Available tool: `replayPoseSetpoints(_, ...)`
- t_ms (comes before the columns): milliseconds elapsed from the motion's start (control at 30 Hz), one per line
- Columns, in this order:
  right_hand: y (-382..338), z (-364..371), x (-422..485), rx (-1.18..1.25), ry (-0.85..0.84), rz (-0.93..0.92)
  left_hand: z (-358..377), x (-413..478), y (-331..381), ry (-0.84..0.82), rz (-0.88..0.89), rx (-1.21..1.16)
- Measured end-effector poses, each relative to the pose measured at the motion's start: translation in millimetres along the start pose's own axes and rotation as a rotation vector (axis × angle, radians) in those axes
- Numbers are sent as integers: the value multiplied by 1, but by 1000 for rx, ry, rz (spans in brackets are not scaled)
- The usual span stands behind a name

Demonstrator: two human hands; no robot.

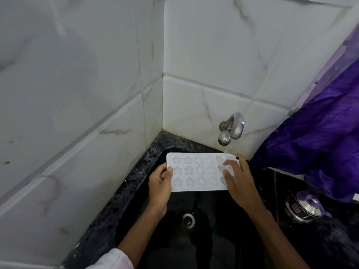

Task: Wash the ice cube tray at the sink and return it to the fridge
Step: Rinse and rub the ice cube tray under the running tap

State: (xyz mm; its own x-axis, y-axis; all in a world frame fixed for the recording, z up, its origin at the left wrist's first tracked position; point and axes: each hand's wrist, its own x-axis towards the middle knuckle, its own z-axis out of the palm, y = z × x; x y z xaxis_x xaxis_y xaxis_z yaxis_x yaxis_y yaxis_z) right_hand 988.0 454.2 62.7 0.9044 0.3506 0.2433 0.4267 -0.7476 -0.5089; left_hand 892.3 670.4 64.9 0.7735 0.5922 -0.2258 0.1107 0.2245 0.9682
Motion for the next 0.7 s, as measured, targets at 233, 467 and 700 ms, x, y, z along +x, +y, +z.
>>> replayPoseSetpoints(233, 1, 0, -8, 15, -86, 48, 1, -5, -2, -9, -7, 7)
replayPoseSetpoints(467, 3, -6, -6, 71, -196, 57, -1, -4, -3, 19, -5, -2)
replayPoseSetpoints(700, 1, -5, 0, 30, -176, -14, 3, -4, -2, 26, -45, -59)
